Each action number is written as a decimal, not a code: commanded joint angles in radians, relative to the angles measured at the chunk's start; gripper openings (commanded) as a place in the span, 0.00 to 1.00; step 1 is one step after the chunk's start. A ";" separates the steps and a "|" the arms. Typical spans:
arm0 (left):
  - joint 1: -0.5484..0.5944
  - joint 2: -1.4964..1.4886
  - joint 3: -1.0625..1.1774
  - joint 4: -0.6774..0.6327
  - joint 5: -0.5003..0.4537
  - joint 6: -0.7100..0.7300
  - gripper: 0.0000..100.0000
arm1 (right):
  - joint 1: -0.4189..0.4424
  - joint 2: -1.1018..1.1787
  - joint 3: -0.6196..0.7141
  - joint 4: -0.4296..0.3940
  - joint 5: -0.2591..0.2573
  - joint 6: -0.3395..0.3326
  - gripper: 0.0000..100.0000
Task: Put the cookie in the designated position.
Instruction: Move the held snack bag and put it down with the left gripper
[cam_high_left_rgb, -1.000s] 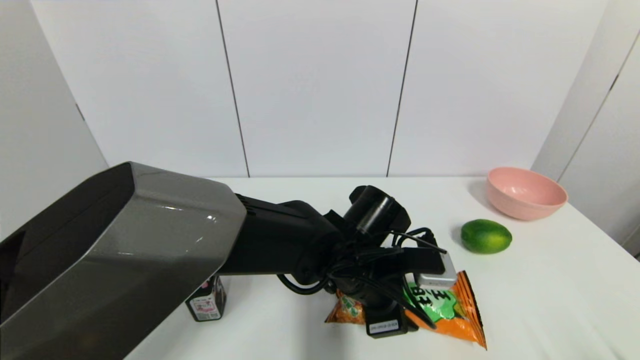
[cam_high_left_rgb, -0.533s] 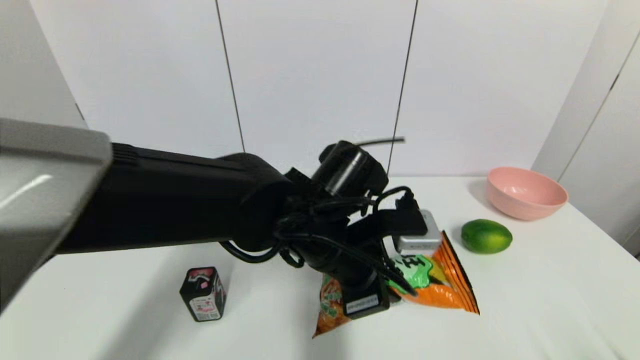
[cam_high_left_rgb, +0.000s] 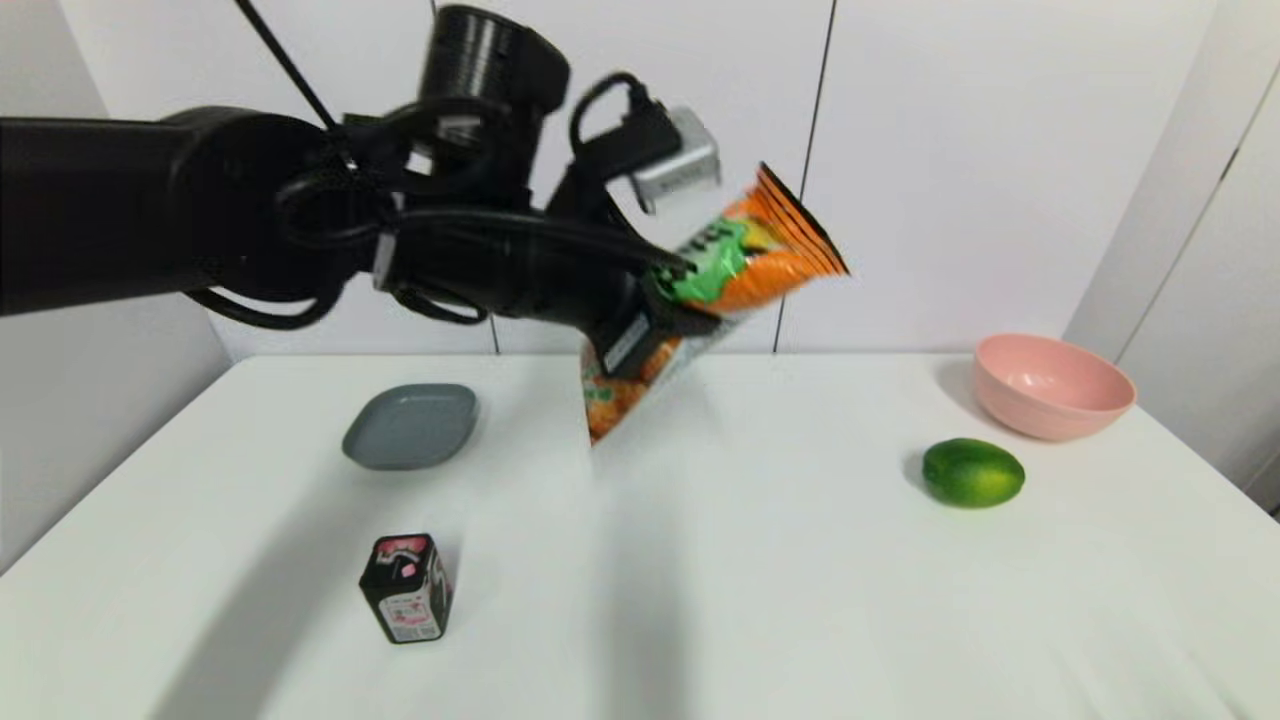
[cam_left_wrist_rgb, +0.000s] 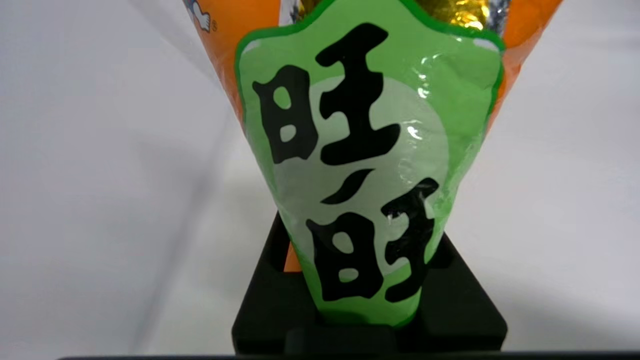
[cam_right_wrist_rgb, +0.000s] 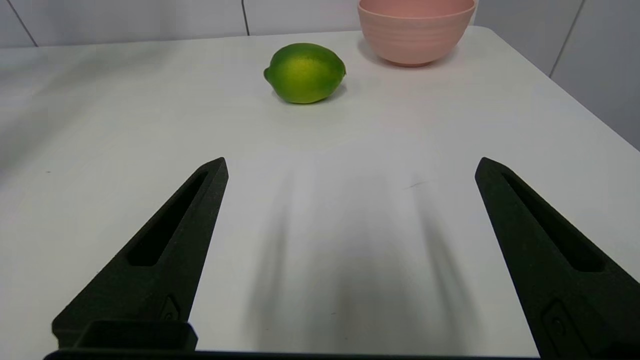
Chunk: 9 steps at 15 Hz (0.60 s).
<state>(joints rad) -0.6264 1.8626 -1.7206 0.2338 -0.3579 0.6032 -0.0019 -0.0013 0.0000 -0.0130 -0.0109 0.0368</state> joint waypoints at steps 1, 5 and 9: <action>0.286 -0.026 -0.023 -0.337 -0.003 -0.005 0.00 | -0.001 0.000 0.002 -0.001 0.000 0.000 1.00; 0.498 0.035 -0.014 -0.587 -0.004 -0.051 0.00 | 0.000 0.000 0.002 -0.001 0.000 0.000 1.00; 0.603 0.136 -0.019 -0.668 -0.039 0.003 0.00 | 0.000 0.000 0.002 -0.001 0.000 0.000 1.00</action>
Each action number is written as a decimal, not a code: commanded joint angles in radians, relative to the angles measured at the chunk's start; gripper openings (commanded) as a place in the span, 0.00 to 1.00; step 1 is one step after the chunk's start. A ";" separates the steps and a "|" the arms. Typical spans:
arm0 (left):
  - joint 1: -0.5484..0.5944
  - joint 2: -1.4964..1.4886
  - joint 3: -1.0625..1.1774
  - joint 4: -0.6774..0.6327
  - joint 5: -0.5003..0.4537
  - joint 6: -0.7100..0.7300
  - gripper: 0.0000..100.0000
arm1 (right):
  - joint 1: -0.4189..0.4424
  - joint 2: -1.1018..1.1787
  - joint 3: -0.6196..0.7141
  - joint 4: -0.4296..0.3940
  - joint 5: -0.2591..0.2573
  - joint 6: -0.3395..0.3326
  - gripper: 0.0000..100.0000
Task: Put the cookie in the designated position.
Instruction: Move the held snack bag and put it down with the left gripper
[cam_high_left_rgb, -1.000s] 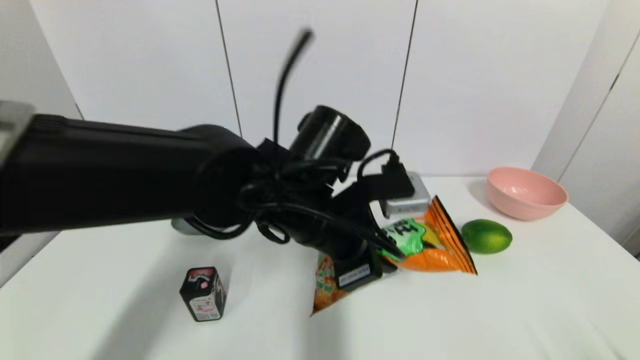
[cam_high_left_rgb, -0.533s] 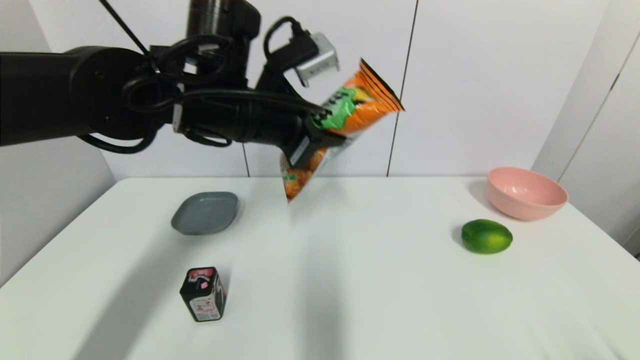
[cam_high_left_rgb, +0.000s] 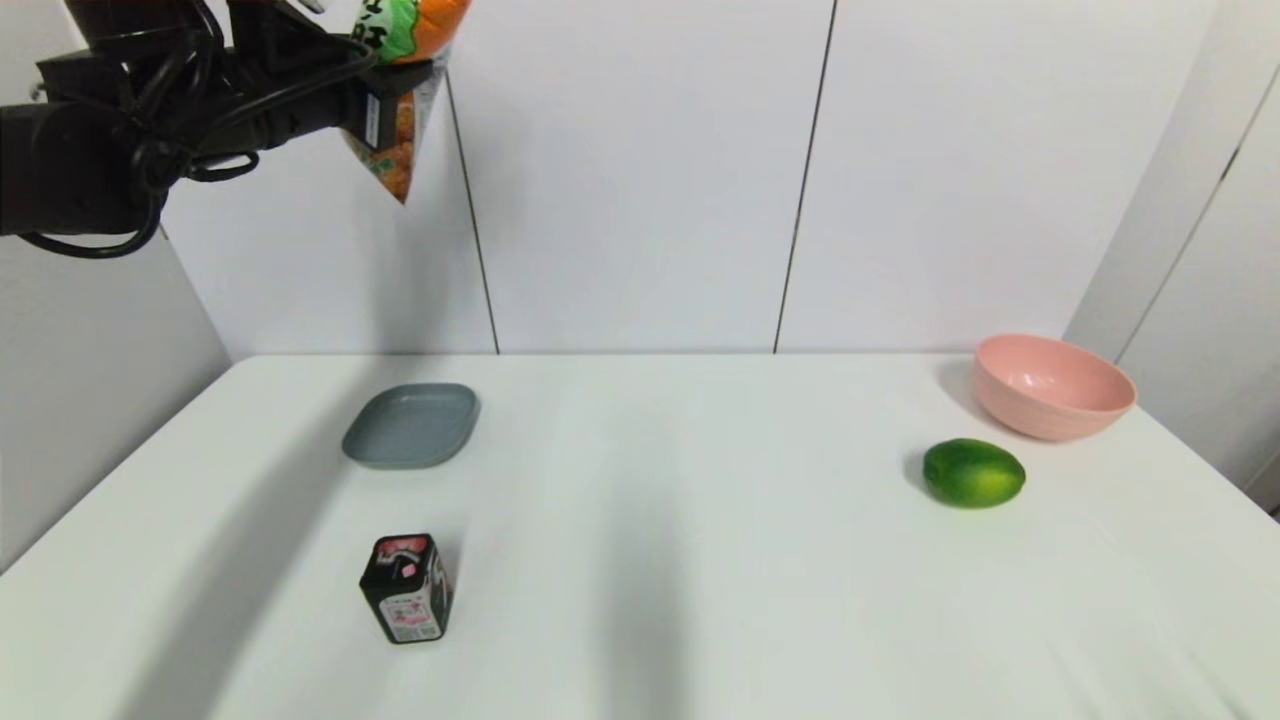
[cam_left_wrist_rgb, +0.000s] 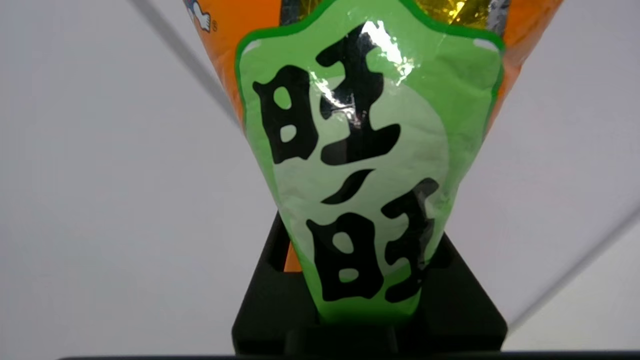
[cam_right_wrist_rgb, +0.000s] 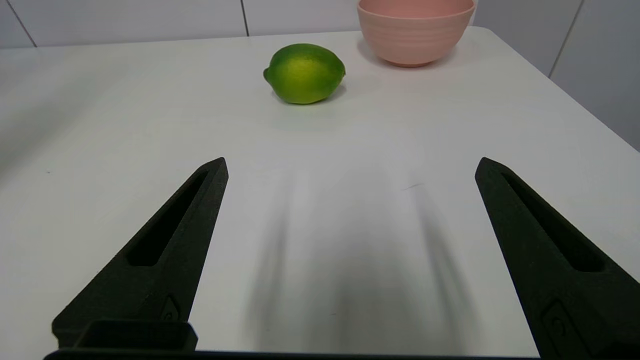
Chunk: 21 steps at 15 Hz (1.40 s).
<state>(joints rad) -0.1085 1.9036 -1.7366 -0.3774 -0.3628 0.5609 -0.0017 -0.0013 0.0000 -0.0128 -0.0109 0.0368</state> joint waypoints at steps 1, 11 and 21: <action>0.098 0.124 -0.003 -0.075 -0.044 0.067 0.00 | -0.001 0.000 0.002 -0.001 0.000 0.000 1.00; 0.118 0.376 -0.011 0.084 -0.147 0.356 0.00 | 0.000 0.000 0.002 -0.001 0.000 0.000 1.00; 0.118 0.307 -0.024 0.338 -0.162 0.416 1.00 | 0.000 0.000 0.002 -0.001 0.000 0.000 1.00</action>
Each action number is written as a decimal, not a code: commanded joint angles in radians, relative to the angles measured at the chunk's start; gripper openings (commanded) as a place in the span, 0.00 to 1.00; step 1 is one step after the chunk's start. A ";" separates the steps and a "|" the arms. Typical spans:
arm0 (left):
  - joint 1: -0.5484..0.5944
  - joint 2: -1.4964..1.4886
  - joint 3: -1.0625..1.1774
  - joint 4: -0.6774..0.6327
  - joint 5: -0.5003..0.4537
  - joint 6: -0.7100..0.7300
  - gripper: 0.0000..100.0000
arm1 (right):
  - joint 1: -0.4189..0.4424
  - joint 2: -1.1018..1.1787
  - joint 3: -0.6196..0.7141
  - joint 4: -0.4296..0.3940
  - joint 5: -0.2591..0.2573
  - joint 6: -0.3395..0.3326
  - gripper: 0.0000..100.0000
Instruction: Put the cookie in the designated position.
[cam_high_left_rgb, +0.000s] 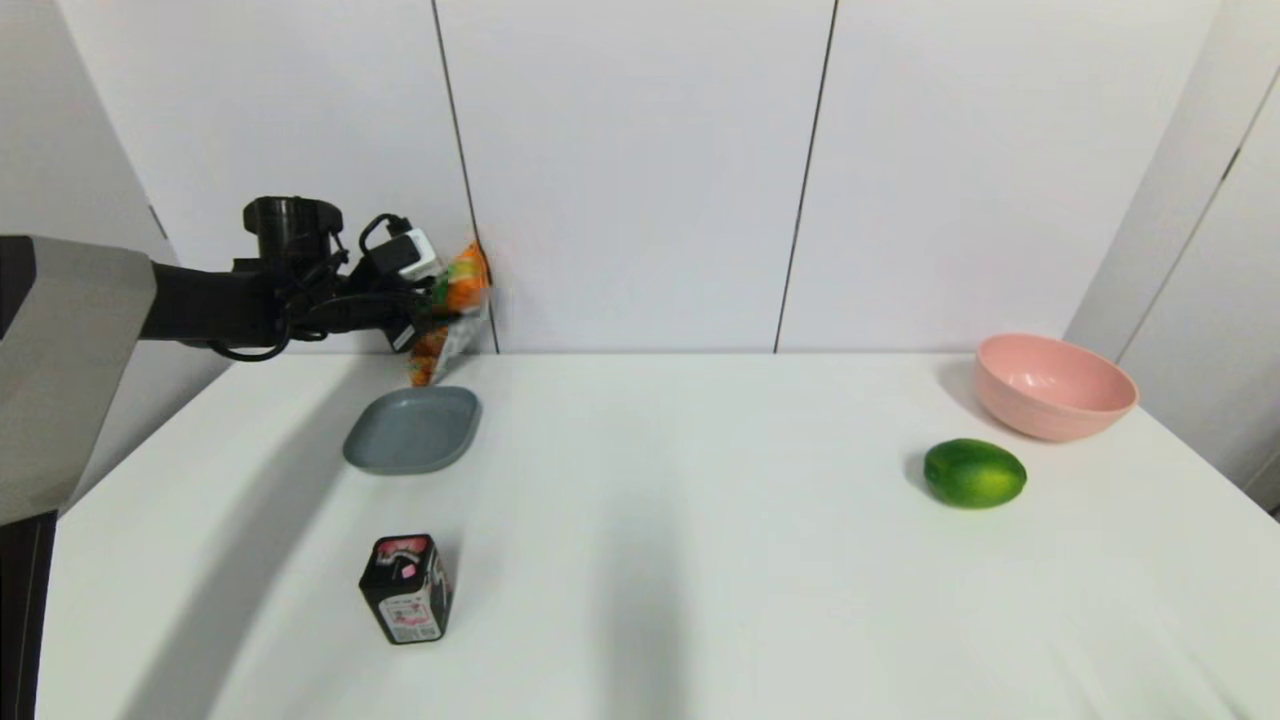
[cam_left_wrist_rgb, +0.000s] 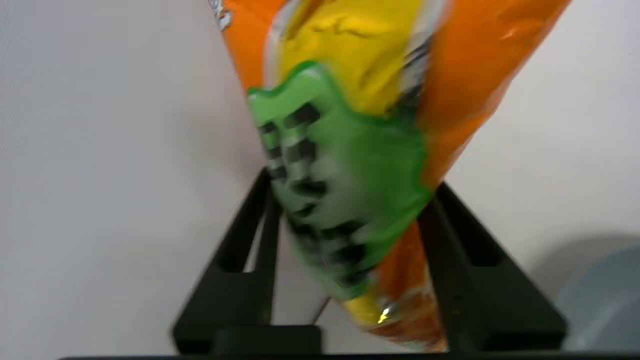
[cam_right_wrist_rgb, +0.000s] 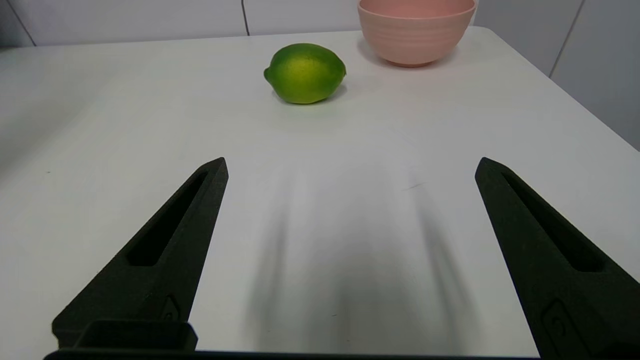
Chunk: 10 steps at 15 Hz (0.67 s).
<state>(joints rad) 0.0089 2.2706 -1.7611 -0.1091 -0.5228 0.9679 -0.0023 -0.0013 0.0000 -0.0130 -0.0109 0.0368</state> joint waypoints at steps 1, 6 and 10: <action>-0.004 -0.089 0.000 0.129 0.000 0.011 1.00 | 0.001 0.000 0.002 -0.001 0.000 0.000 1.00; -0.024 -0.301 0.005 0.658 0.001 0.026 1.00 | -0.001 0.000 0.002 -0.001 0.000 0.000 1.00; -0.033 -0.514 0.045 1.099 0.001 0.011 1.00 | 0.001 0.000 0.002 -0.001 0.000 0.000 1.00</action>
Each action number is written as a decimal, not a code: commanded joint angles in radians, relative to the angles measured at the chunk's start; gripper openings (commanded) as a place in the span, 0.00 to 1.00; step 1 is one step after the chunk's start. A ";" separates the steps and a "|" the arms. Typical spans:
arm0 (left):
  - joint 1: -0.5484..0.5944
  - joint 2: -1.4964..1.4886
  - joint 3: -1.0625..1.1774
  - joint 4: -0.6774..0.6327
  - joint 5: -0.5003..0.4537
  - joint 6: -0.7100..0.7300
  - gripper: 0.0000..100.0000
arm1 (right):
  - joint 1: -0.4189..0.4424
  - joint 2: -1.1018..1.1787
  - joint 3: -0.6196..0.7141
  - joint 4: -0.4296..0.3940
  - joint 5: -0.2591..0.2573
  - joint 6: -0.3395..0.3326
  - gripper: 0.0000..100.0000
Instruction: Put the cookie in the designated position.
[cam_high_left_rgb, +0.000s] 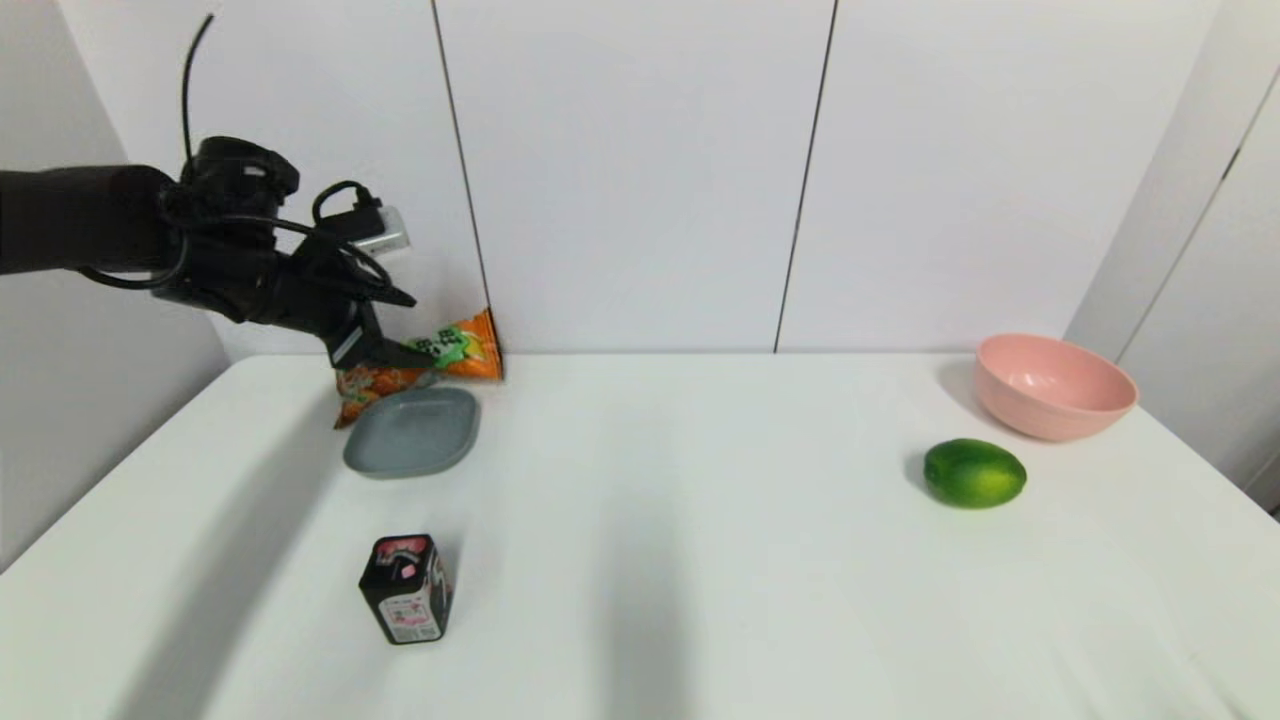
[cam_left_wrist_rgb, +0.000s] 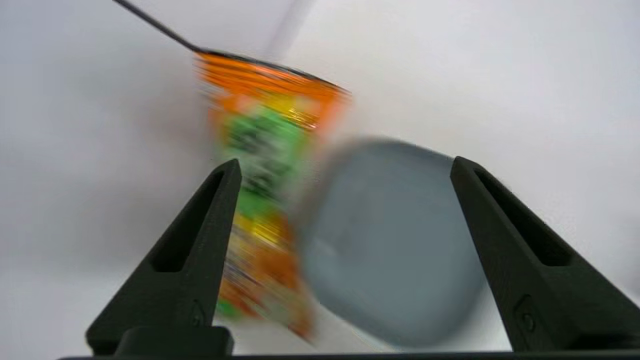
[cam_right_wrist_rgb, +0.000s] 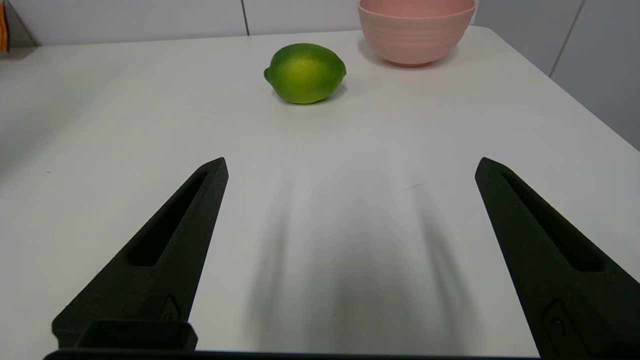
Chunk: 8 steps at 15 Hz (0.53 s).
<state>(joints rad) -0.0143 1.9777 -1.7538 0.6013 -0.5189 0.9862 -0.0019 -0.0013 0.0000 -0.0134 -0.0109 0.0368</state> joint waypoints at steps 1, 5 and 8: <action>-0.010 -0.278 0.074 0.423 -0.003 -0.023 1.00 | -0.001 0.000 0.002 0.000 0.000 0.000 1.00; -0.041 -0.583 0.402 0.222 -0.001 -0.426 1.00 | 0.000 0.000 0.002 0.000 0.000 0.000 1.00; -0.038 -0.801 0.703 -0.202 0.040 -0.686 1.00 | 0.000 0.000 0.002 0.000 0.000 0.000 1.00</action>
<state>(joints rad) -0.0451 1.4509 -1.3223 0.8019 -0.5132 0.5955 -0.0019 -0.0013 0.0000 -0.0128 -0.0109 0.0368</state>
